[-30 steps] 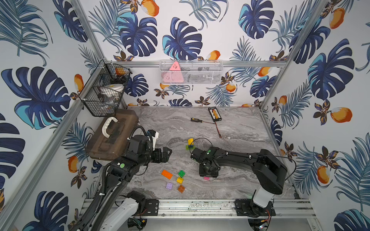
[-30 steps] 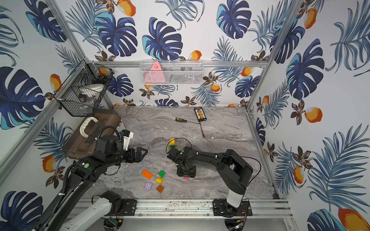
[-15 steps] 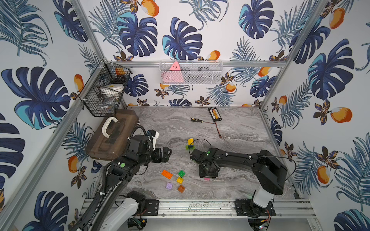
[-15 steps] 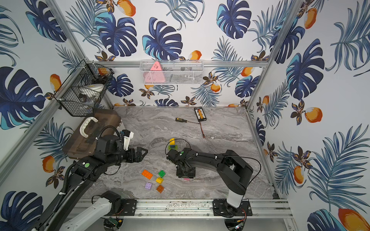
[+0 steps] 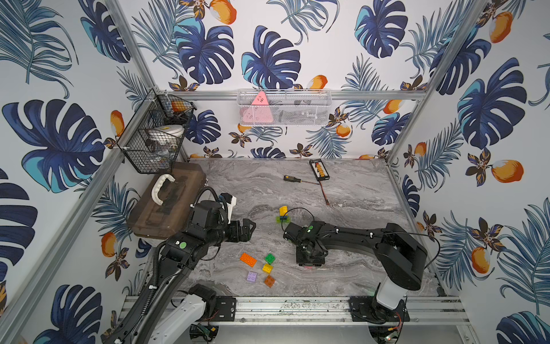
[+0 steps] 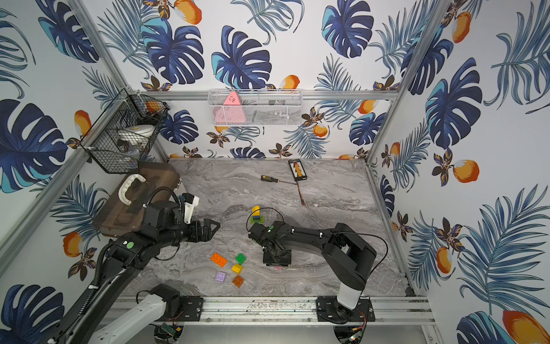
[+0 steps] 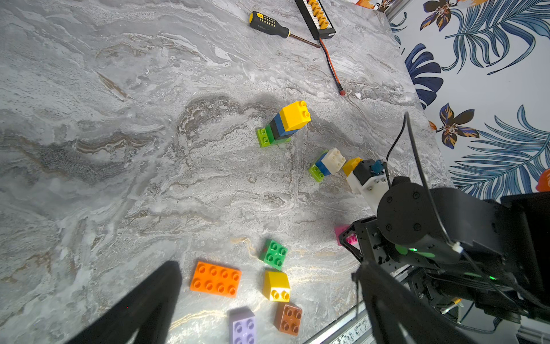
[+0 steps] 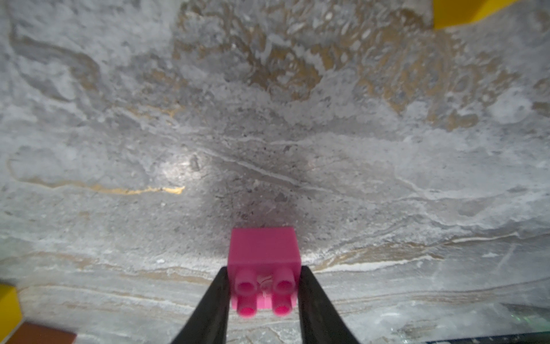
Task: Assemble the number 1 with lego
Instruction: Pick up the lego brick from the center of the board.
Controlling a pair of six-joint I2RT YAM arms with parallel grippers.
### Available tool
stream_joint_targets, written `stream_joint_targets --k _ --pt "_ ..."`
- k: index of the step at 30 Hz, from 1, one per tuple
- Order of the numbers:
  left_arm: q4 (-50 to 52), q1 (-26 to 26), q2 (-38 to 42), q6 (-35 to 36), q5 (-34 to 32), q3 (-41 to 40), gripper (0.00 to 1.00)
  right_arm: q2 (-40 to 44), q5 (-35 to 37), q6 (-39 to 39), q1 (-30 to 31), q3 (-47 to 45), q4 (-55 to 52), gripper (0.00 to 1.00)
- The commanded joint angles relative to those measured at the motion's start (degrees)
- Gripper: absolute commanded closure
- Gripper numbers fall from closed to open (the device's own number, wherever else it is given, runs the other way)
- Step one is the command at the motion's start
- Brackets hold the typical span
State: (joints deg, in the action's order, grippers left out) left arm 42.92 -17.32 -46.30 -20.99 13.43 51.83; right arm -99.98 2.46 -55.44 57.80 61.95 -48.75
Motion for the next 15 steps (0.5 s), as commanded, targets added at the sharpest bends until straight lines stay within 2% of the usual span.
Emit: stream_joint_targets --k 1,8,15 --pt "-0.6 -0.1 0.1 0.1 -0.4 0.3 0.01 0.4 0.2 0.2 0.1 0.0 0.1 0.65" --pt "-0.6 -0.1 0.0 0.1 -0.3 0.4 0.01 1.2 1.3 1.6 0.1 0.7 -1.6 0.73" --pt "-0.6 -0.1 0.1 0.1 -0.2 0.3 0.01 5.5 4.6 12.4 -0.9 6.4 -5.7 0.78"
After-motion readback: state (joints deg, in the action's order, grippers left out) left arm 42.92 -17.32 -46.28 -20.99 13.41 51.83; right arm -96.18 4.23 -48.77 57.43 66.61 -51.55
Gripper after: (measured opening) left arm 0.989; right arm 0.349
